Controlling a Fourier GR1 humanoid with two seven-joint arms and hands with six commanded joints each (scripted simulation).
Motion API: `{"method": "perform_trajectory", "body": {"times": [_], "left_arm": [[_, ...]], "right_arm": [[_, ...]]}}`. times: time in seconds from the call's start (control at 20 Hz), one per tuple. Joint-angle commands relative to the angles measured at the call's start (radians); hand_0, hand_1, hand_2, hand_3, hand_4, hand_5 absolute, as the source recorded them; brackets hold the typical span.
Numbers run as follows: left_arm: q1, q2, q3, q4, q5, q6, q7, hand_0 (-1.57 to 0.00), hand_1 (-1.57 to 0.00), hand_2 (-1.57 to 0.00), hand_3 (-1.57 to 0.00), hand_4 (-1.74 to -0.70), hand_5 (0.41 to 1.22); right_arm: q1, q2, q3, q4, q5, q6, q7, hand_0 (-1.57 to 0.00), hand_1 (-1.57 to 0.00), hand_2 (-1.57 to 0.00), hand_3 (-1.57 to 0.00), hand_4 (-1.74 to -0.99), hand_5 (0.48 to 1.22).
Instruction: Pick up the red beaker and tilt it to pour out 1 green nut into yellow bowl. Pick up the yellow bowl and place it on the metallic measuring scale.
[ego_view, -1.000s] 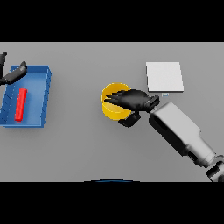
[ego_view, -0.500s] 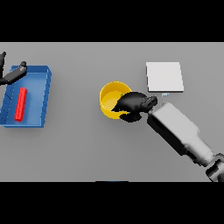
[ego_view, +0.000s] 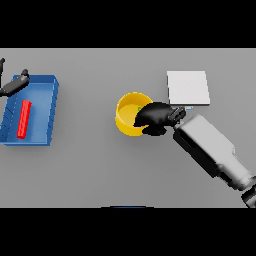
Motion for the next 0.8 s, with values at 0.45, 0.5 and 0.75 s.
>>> {"method": "perform_trajectory", "body": {"times": [0.45, 0.5, 0.75], "left_arm": [[-0.001, -0.011, -0.005, -0.007, 0.003, 0.001, 0.005, 0.0, 0.0, 0.0, 0.0, -0.81, 0.723], [0.003, -0.003, -0.001, -0.012, 0.006, -0.002, 0.002, 0.0, 0.0, 0.0, 0.0, -0.81, 0.723], [0.002, 0.009, 0.002, -0.021, 0.001, 0.003, 0.0, 0.0, 0.0, 0.0, 0.0, -0.81, 0.735]], "right_arm": [[-0.04, -0.106, -0.083, -0.201, -0.091, 0.113, 0.151, -1.57, -1.57, -1.55, -1.26, -1.721, 1.219], [-0.036, -0.114, -0.087, -0.213, -0.098, 0.118, 0.159, -1.57, -1.57, -1.56, -1.25, -1.72, 1.219], [-0.068, -0.185, -0.106, -0.208, -0.089, 0.085, 0.12, -1.57, -1.57, -1.57, -1.32, -1.72, 1.22]]}}
